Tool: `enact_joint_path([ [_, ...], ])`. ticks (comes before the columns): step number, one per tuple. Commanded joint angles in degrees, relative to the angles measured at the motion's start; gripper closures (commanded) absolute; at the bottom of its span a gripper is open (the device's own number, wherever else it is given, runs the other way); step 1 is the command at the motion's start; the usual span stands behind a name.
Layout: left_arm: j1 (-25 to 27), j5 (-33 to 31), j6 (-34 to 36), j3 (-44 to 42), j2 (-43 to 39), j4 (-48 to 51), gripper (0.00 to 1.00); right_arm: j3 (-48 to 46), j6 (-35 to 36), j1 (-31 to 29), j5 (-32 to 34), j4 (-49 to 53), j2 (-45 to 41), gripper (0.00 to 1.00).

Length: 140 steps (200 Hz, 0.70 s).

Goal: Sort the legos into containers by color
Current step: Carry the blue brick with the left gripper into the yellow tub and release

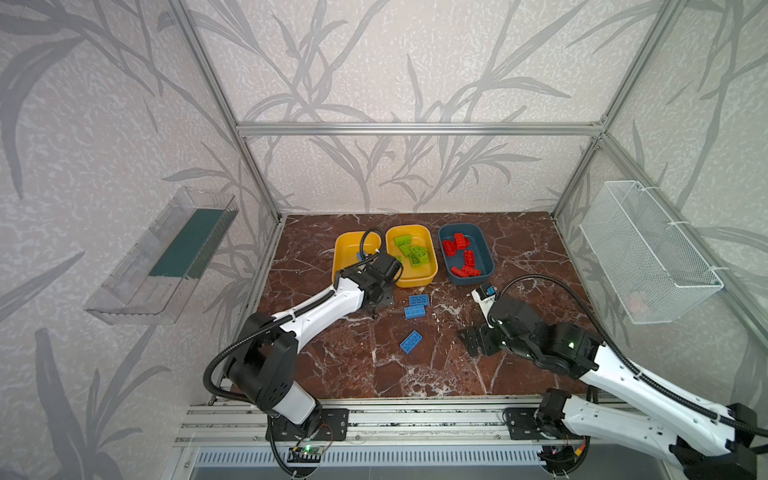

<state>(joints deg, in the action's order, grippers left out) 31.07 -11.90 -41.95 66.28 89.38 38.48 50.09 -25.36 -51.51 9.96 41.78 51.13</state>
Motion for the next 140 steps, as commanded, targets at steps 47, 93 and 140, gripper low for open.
enact_joint_path([
  [47,-14.8,4.1,7.8,23.6,21.1,3.6,0.60,2.8,3.4,7.5,-5.9,-3.0,3.1,0.01],
  [93,-17.6,5.4,9.0,37.8,34.5,7.6,0.41,4.3,5.9,13.5,-10.2,-6.5,10.0,0.01],
  [140,-17.5,6.4,9.3,41.1,35.2,8.7,0.19,6.1,7.0,18.0,-14.7,-9.2,16.4,0.01],
])
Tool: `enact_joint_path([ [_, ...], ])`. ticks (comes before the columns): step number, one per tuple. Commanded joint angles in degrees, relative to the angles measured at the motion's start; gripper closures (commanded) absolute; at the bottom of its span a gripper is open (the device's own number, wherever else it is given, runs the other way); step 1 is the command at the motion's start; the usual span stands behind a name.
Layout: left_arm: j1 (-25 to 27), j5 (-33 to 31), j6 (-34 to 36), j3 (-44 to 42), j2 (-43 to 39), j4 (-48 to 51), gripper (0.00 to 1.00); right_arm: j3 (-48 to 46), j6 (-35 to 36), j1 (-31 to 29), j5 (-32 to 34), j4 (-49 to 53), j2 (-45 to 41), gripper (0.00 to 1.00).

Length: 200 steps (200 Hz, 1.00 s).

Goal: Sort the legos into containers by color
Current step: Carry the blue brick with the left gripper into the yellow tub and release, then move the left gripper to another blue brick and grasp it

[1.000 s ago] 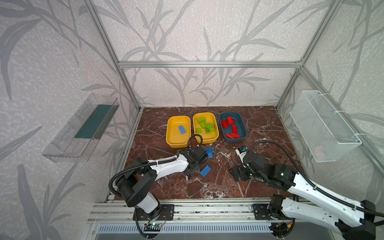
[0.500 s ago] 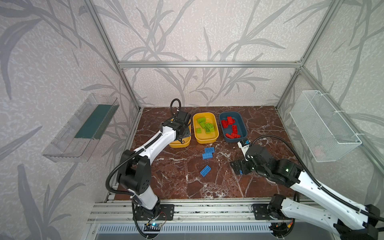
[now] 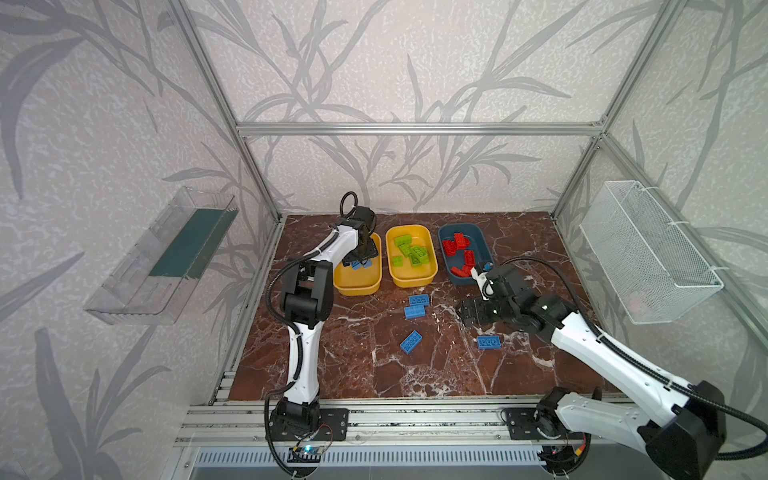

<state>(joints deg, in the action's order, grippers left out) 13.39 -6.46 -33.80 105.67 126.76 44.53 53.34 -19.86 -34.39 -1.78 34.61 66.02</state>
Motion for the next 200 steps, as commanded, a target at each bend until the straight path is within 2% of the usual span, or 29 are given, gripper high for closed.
enact_joint_path([
  [1,0.2,1.0,1.2,1.7,-2.3,2.6,0.19,2.9,1.6,0.9,-3.0,-2.1,1.5,0.01],
  [27,1.8,1.1,1.9,-3.0,-8.6,1.7,0.18,4.3,1.8,0.8,-3.0,-1.2,1.2,0.01],
  [56,5.8,0.5,3.2,-12.8,-18.7,-0.7,0.18,4.2,0.3,0.8,-4.1,0.1,-1.6,0.01],
  [89,14.8,1.6,6.3,-27.2,-28.7,-4.6,0.13,2.2,-1.7,0.8,-3.7,2.7,-6.9,0.01],
  [114,22.8,3.2,6.8,-38.8,-33.9,-9.6,0.13,0.7,-2.3,0.8,-1.2,5.8,-12.4,0.01],
  [142,30.9,2.5,5.6,-46.4,-36.0,-13.3,0.13,-0.9,-3.8,0.9,-0.2,9.3,-18.3,0.01],
  [161,35.8,1.7,5.6,-48.7,-36.0,-14.9,0.13,-2.4,-5.1,0.7,-0.9,10.7,-21.3,0.01],
  [200,40.3,0.9,5.2,-49.1,-32.8,-16.7,0.13,-4.5,-7.3,0.8,-2.0,12.0,-24.7,0.01],
])
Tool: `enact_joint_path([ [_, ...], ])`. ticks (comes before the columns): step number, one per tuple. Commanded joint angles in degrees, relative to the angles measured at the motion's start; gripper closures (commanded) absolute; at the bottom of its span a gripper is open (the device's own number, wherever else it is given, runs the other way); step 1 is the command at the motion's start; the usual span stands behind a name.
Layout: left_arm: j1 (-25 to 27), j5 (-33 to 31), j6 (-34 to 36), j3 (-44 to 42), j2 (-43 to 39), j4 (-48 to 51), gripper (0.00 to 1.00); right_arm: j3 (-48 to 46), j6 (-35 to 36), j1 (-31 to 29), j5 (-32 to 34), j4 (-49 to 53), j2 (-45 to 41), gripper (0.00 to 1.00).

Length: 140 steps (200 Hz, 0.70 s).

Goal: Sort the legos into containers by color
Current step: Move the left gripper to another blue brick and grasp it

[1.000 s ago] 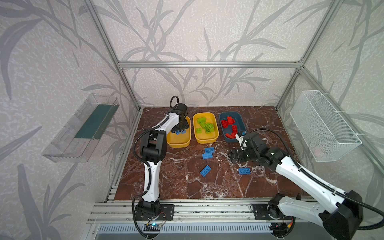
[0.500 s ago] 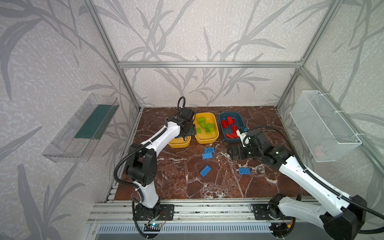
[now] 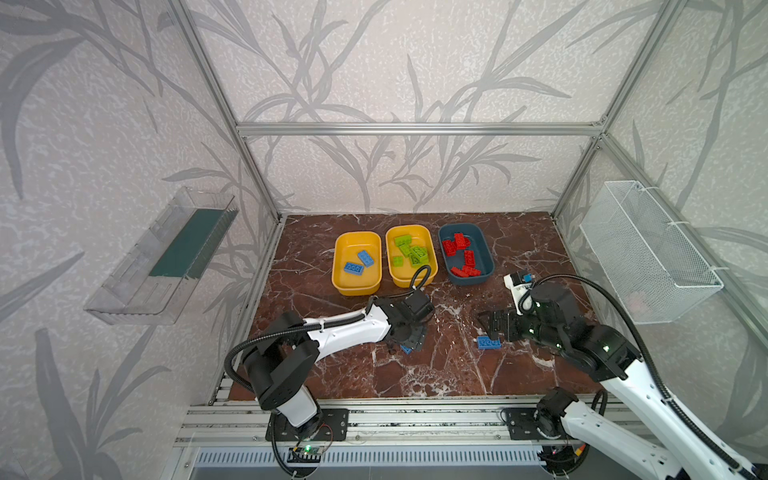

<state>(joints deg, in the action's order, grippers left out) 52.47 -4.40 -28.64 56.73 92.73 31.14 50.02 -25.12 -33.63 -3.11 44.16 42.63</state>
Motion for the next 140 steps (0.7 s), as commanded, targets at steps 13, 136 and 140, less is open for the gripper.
enact_joint_path([
  [13,1.9,-0.5,-0.1,-0.3,2.3,-4.2,0.13,-1.4,-2.4,0.0,-0.8,3.0,-2.0,0.01],
  [136,2.8,-4.8,-3.6,-1.4,5.3,-3.9,0.67,-1.3,-2.9,-0.1,-1.1,4.5,-3.5,0.01],
  [140,2.7,-5.3,-3.8,-1.2,5.1,-3.4,0.71,-1.3,-2.9,-0.1,-1.1,4.4,-3.4,0.01],
])
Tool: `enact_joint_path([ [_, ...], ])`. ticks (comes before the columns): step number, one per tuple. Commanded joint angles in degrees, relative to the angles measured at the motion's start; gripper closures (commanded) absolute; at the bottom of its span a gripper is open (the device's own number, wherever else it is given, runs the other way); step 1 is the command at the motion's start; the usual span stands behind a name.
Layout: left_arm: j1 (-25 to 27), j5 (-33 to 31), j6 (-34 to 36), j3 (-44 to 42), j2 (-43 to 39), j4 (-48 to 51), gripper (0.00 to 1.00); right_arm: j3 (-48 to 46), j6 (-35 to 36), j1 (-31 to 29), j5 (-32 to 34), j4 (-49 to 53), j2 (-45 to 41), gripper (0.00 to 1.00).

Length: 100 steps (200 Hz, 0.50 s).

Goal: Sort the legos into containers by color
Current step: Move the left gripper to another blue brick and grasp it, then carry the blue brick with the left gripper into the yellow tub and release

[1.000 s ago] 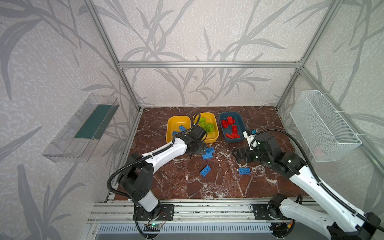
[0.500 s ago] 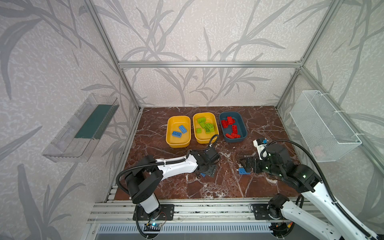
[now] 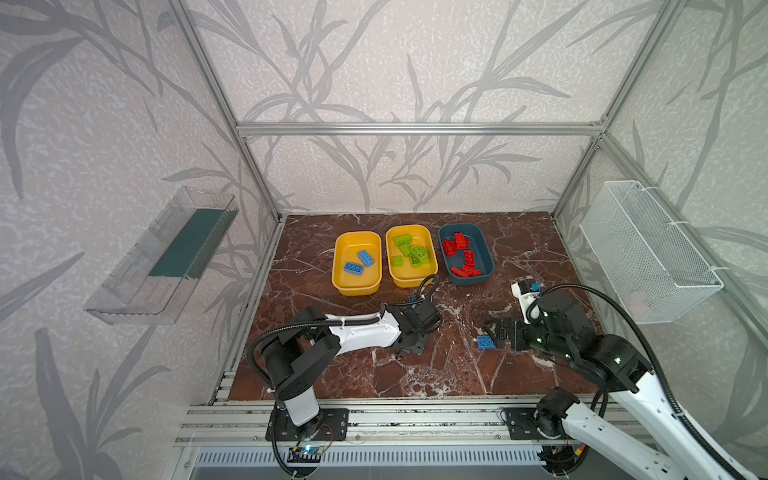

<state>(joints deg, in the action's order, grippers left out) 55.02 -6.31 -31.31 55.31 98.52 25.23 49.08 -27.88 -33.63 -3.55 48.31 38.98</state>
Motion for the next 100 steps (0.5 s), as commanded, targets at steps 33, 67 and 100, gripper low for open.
enact_joint_path([
  [33,0.0,-8.6,-2.0,3.4,-2.9,7.9,0.83,-0.8,0.0,-0.1,-1.1,-0.8,0.7,0.01],
  [67,-2.5,-12.4,-3.0,8.7,-4.4,13.0,0.83,-1.0,-0.1,-0.1,-1.0,-2.2,1.8,0.01],
  [100,-9.2,-12.1,-3.0,14.9,-4.5,15.9,0.83,-1.1,0.5,-0.1,-1.2,-4.1,4.3,0.01],
])
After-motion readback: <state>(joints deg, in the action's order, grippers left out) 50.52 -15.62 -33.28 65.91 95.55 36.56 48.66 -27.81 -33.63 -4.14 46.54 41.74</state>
